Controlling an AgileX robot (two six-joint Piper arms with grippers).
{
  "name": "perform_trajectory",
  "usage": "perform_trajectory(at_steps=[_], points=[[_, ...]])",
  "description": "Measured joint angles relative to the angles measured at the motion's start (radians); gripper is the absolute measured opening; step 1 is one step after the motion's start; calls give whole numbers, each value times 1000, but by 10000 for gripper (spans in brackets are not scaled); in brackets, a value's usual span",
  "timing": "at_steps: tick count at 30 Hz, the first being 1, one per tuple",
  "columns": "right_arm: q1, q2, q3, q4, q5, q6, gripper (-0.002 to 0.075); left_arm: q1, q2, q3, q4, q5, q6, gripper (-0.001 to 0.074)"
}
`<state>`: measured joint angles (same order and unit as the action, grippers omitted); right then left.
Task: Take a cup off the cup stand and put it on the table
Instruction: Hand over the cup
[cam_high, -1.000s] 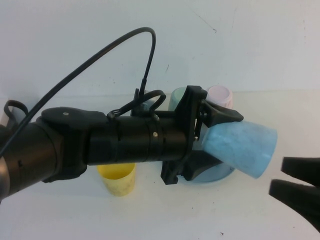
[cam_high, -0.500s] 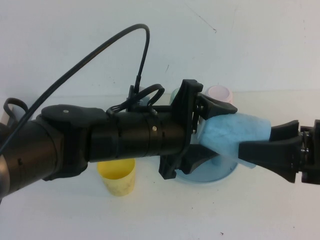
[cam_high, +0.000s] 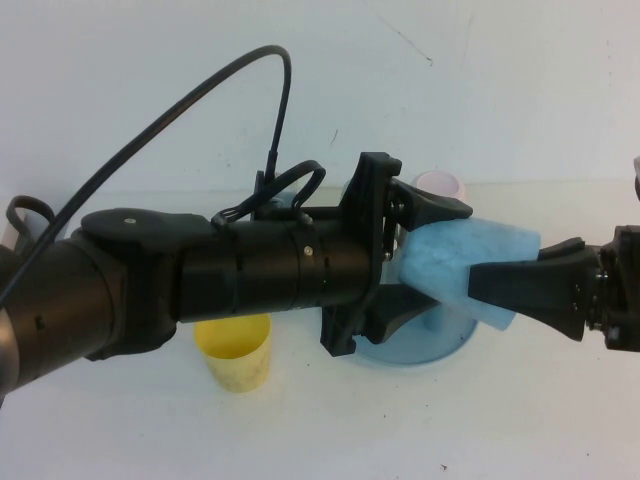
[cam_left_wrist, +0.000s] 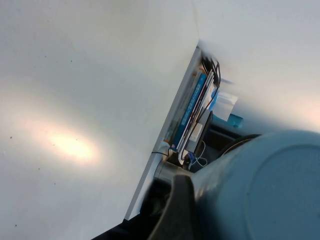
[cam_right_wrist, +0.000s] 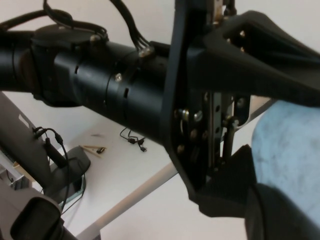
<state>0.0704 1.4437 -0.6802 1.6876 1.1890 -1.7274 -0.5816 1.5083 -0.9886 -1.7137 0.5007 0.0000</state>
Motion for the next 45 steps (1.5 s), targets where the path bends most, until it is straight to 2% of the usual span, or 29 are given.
perform_trajectory(at_steps=[22,45], points=[[0,2,0,-2,3,2,39,0,0,-4,-29,-11,188,572],[0,6,0,-4,-5,-19,37,0,0,-6,-55,-17,365,573]])
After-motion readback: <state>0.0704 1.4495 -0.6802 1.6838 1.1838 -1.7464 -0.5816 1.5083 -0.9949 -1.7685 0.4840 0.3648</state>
